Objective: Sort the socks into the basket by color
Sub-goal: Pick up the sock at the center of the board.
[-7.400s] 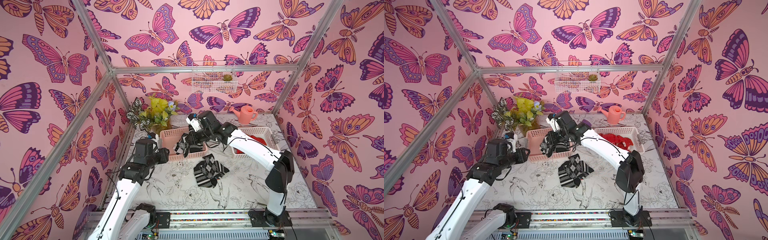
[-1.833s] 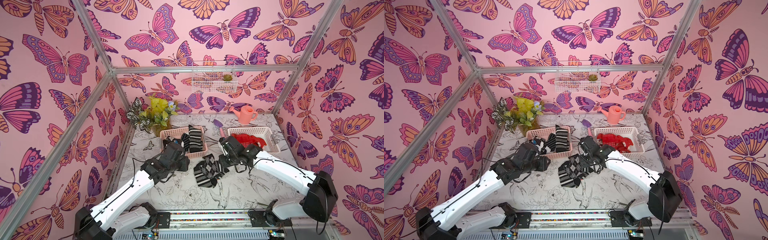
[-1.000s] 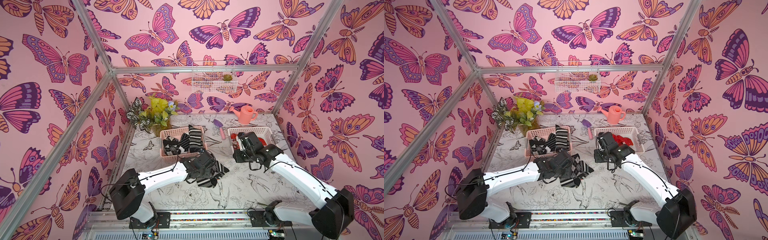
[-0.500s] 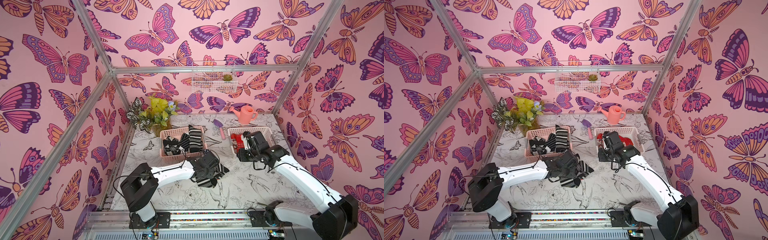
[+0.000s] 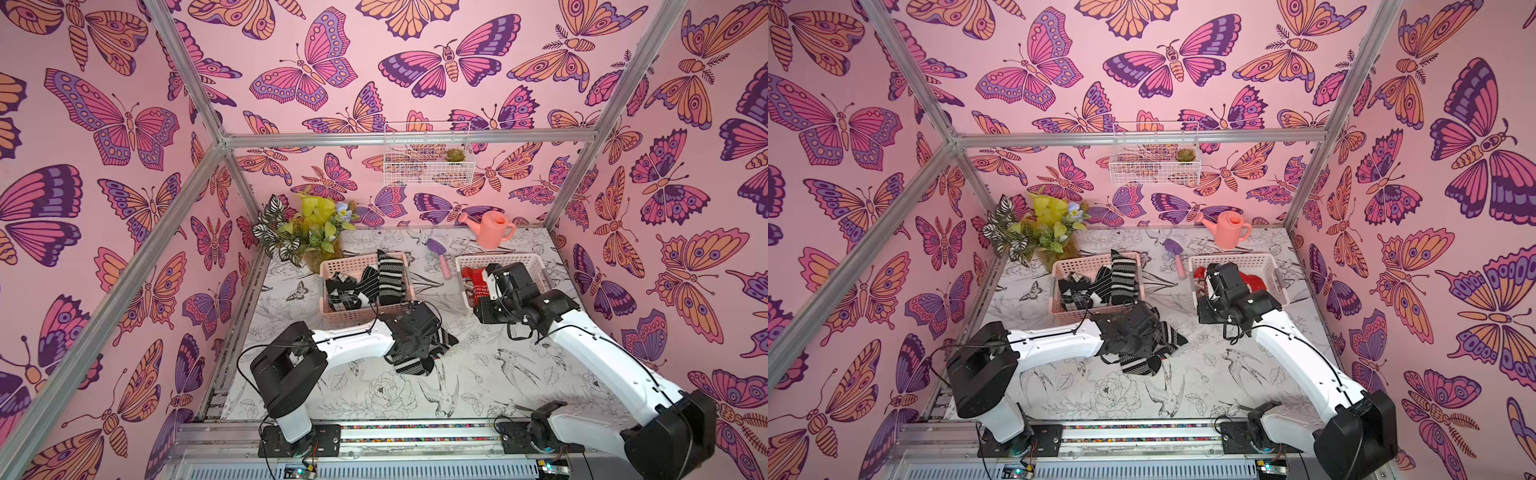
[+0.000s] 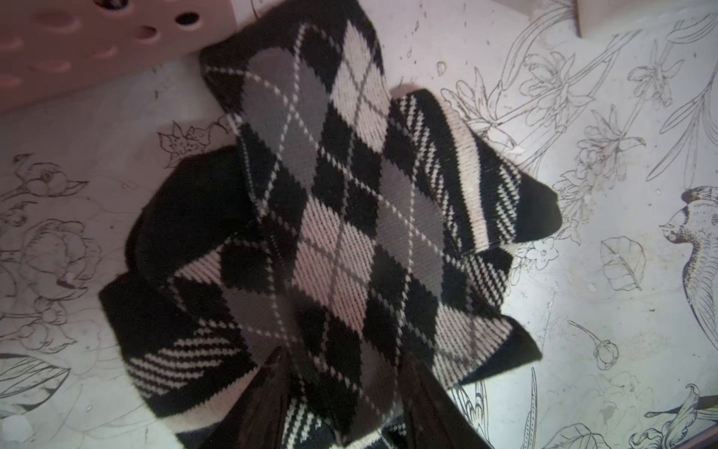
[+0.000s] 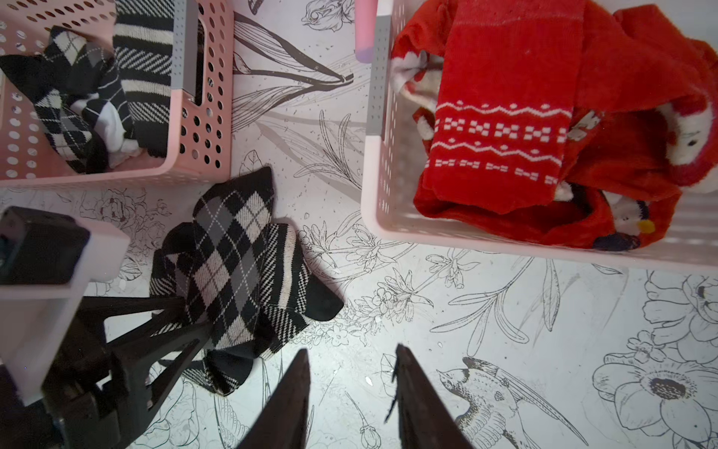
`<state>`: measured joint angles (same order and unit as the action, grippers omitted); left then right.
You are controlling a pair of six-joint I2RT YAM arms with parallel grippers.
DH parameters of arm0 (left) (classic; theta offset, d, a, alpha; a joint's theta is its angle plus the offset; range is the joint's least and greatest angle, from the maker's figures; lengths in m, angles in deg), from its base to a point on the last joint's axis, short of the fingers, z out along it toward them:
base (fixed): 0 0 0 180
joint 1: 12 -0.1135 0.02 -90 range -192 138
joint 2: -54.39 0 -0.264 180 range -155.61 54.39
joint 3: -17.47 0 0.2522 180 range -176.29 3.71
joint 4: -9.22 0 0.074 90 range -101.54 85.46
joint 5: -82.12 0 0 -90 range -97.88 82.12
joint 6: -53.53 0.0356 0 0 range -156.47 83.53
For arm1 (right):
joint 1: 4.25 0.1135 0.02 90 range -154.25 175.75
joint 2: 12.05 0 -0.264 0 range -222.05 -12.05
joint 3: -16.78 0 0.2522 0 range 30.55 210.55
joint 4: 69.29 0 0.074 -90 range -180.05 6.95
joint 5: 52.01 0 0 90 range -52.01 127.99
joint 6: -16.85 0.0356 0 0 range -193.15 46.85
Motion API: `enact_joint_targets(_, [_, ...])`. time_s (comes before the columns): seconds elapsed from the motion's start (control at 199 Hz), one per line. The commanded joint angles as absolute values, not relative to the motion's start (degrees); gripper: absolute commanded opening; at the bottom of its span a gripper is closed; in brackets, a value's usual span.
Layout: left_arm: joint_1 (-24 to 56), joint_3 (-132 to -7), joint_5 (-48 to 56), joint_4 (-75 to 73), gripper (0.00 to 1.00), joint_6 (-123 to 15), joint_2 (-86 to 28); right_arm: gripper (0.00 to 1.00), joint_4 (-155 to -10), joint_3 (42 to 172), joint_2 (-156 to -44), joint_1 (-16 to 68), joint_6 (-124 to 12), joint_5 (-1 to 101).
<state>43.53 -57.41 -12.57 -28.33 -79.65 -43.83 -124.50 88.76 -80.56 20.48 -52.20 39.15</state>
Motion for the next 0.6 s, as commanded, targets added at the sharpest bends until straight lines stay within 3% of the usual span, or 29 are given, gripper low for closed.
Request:
enact_joint_targets(0.0, [43.9,-58.8,-11.7,-28.5,0.48,-80.0,-44.8,0.39,-125.8,88.4,-79.4,19.9,-52.9,39.8])
enact_joint_targets(0.246, [43.9,-59.5,-11.4,-28.4,0.45,-79.6,-45.6,0.39,-125.7,88.2,-79.4,19.5,-53.1,40.3])
enact_joint_targets(0.597, [43.8,-59.6,-11.2,-28.5,0.30,-79.4,-46.2,0.39,-125.5,87.7,-78.6,19.0,-53.0,40.9])
